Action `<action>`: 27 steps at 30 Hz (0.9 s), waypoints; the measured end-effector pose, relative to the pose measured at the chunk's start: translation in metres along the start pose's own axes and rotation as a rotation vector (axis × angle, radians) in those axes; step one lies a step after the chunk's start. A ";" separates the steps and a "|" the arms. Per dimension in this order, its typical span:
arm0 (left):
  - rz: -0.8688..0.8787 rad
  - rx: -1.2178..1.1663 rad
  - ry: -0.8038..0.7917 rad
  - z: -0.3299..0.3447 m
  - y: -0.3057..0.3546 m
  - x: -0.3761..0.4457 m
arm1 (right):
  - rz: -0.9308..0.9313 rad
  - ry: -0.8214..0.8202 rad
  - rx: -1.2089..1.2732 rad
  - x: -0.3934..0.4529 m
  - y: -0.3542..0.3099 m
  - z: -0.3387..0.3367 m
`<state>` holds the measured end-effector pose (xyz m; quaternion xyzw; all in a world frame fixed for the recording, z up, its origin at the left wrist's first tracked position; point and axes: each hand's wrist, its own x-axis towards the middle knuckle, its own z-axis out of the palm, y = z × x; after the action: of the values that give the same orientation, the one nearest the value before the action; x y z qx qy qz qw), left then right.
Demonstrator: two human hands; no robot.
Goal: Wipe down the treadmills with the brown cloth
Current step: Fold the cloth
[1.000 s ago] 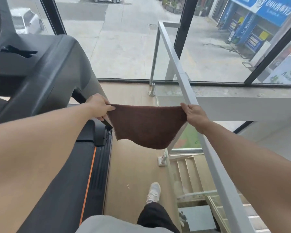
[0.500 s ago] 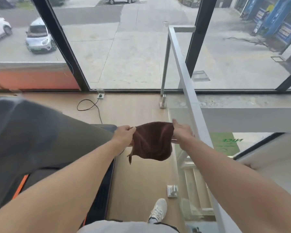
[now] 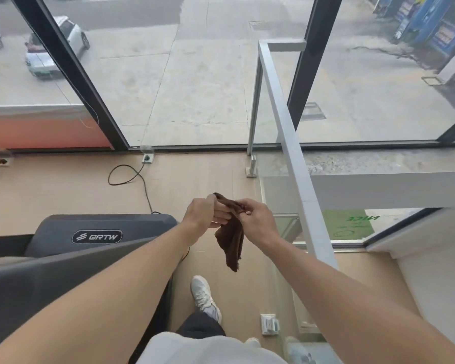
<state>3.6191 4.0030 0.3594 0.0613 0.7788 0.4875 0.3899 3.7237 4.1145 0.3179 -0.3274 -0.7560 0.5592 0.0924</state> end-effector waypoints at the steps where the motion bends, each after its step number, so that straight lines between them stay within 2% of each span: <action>1: 0.007 0.072 0.053 -0.008 0.000 0.018 | 0.003 0.002 -0.009 0.012 -0.001 0.001; 2: 0.022 0.193 0.102 -0.018 -0.001 0.036 | 0.005 -0.009 -0.021 0.024 -0.003 0.002; 4: 0.025 0.450 0.039 -0.037 -0.003 0.077 | -0.009 -0.089 -0.034 0.050 -0.010 0.003; 7: 0.077 0.590 -0.194 -0.057 0.008 0.131 | 0.001 -0.194 -0.014 0.089 -0.023 0.001; 9: 0.133 0.637 -0.221 -0.065 0.021 0.163 | 0.035 -0.139 -0.030 0.116 -0.029 -0.005; 12: 0.190 0.487 -0.124 -0.070 0.049 0.199 | 0.103 0.016 -0.112 0.152 -0.036 -0.018; 14: 0.236 0.338 -0.145 -0.063 0.074 0.216 | 0.174 0.000 -0.183 0.168 -0.043 -0.028; 17: 0.362 0.344 -0.255 -0.042 0.112 0.232 | 0.229 -0.115 -0.236 0.188 -0.056 -0.035; 19: 0.431 0.330 -0.272 -0.026 0.135 0.241 | 0.189 -0.093 -0.210 0.206 -0.061 -0.037; 23: 0.420 0.145 -0.222 -0.006 0.174 0.266 | 0.074 0.185 -0.118 0.251 -0.076 -0.050; 27: 0.415 0.162 -0.222 0.001 0.196 0.300 | -0.012 0.174 0.079 0.294 -0.099 -0.077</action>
<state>3.3575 4.2477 0.3536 0.3042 0.7385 0.4832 0.3586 3.4981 4.3350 0.3683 -0.3662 -0.7245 0.5574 0.1739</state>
